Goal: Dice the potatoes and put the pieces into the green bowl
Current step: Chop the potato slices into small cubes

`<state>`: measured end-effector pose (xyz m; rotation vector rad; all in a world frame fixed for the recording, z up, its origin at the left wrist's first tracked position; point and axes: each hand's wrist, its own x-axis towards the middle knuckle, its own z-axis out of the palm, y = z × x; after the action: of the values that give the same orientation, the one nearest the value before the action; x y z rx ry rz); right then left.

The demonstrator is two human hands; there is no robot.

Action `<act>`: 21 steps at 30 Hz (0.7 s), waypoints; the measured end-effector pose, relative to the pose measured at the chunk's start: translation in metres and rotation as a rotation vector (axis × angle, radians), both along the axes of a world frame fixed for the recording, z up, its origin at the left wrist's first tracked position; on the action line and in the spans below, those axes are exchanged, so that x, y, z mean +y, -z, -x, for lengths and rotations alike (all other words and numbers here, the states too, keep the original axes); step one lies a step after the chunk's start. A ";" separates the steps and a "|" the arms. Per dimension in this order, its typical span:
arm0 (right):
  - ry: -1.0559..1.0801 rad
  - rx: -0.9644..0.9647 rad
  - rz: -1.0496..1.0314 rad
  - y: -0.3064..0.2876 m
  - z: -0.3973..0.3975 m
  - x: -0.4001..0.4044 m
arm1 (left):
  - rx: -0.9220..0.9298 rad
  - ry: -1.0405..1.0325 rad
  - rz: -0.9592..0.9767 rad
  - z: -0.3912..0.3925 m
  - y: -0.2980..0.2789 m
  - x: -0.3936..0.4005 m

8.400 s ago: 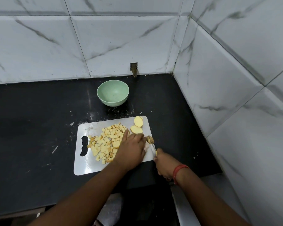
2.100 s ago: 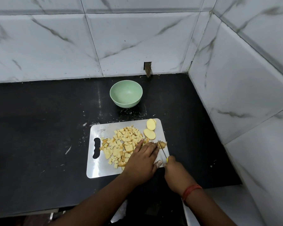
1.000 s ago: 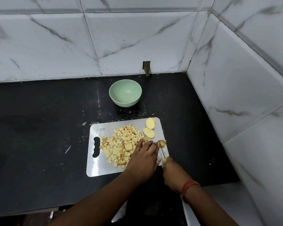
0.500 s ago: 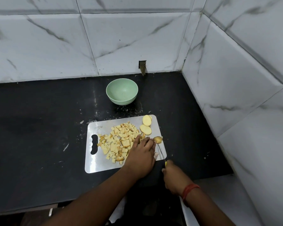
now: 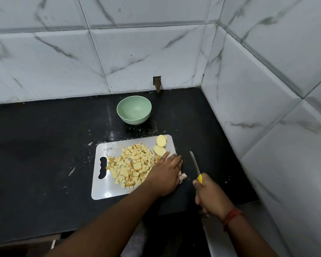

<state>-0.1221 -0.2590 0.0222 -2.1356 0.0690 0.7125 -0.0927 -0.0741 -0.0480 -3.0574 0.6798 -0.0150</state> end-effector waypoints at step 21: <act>-0.118 -0.116 -0.024 0.025 -0.026 0.037 | -0.144 -0.312 0.067 0.054 0.019 0.056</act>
<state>-0.0957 -0.2216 -0.0033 -2.1673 -0.1279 0.6521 -0.1468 -0.0183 -0.0670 -3.1481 0.1946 -0.2570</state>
